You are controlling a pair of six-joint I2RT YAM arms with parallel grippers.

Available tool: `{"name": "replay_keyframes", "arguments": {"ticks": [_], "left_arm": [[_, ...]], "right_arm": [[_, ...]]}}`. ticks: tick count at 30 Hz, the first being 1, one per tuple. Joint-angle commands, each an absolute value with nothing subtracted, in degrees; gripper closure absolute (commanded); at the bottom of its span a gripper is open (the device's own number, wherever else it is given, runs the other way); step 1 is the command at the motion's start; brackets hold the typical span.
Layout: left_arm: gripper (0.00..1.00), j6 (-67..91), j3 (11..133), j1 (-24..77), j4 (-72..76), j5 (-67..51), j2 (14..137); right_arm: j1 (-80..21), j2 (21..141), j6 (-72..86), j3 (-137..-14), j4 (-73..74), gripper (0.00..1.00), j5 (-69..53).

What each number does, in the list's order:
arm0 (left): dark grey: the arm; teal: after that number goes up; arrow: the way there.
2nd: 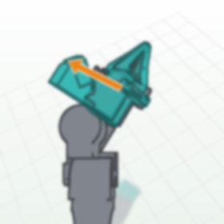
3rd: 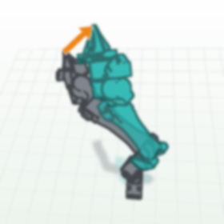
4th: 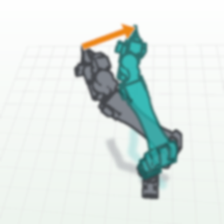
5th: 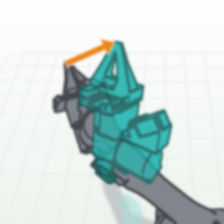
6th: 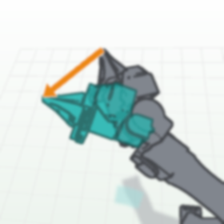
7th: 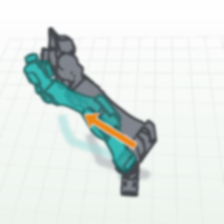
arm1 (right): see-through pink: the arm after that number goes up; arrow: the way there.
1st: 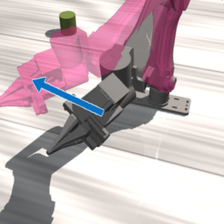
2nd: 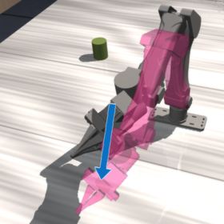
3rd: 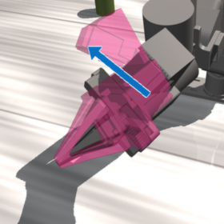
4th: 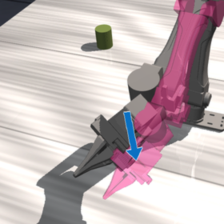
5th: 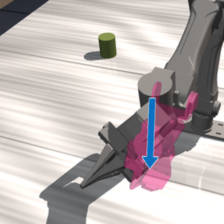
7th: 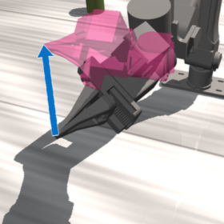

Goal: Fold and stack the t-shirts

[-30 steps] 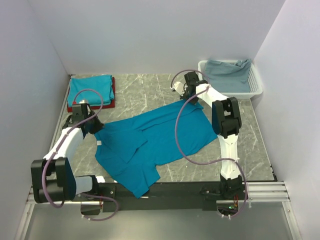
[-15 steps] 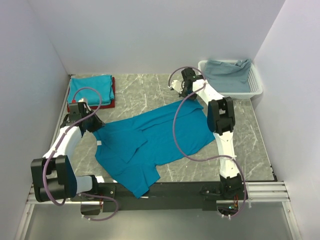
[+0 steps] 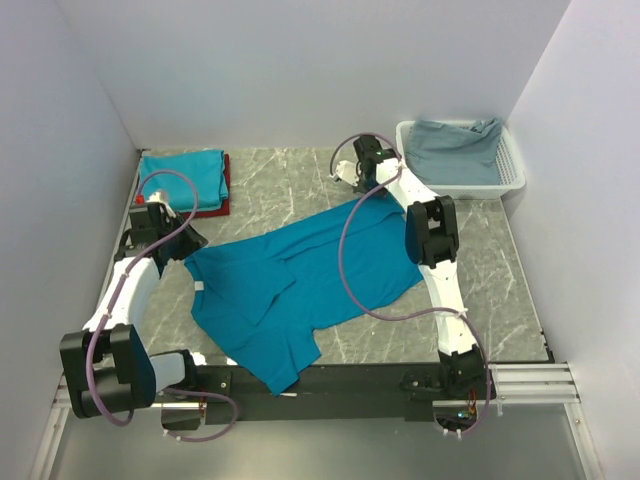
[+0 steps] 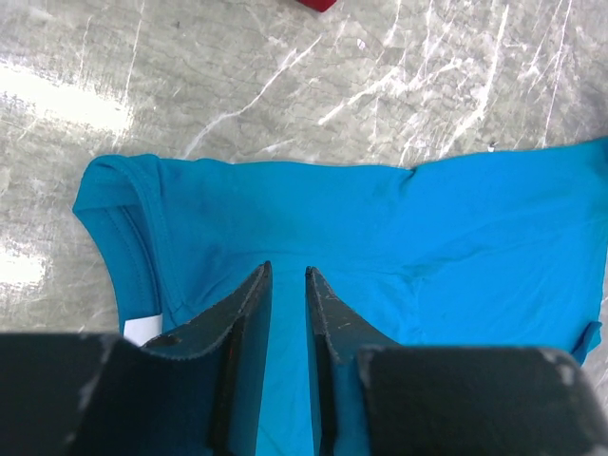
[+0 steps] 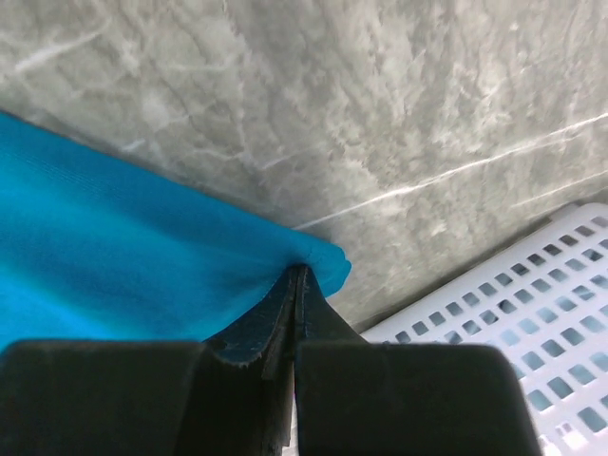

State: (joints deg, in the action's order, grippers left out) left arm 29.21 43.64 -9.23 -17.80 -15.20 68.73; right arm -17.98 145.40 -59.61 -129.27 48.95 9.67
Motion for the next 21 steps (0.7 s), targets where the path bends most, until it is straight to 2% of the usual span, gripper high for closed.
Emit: {"name": "replay_keyframes", "arguments": {"ticks": [1,3,7,9,14,18,21], "left_arm": [[0.73,27.8,44.0,-9.6,-15.6,-16.3,66.4],[0.71,27.4,43.9,-9.6,-15.4,-16.3,65.6],[0.6,27.7,43.2,-9.8,-14.9,-16.4,65.0],[0.6,27.9,43.2,-9.8,-15.1,-16.3,65.7],[0.63,30.1,43.6,-9.9,-17.1,-15.1,69.9],[0.74,32.2,44.6,-10.0,-20.0,-14.0,73.7],[0.75,32.7,45.5,-10.0,-20.3,-13.3,76.2]], "right_arm": [[-18.9,147.7,-62.0,-131.4,49.5,1.0,10.2],[-19.2,148.1,-62.3,-131.9,48.9,1.0,10.5],[-19.3,149.4,-62.3,-134.2,45.9,1.0,11.8],[-19.5,150.4,-61.7,-136.0,44.7,1.0,12.4],[-19.5,151.2,-59.2,-136.9,38.8,1.0,14.2],[-19.6,150.7,-55.4,-137.6,34.6,1.0,15.2],[-19.5,146.1,-51.6,-133.2,29.2,1.0,13.6]]}}
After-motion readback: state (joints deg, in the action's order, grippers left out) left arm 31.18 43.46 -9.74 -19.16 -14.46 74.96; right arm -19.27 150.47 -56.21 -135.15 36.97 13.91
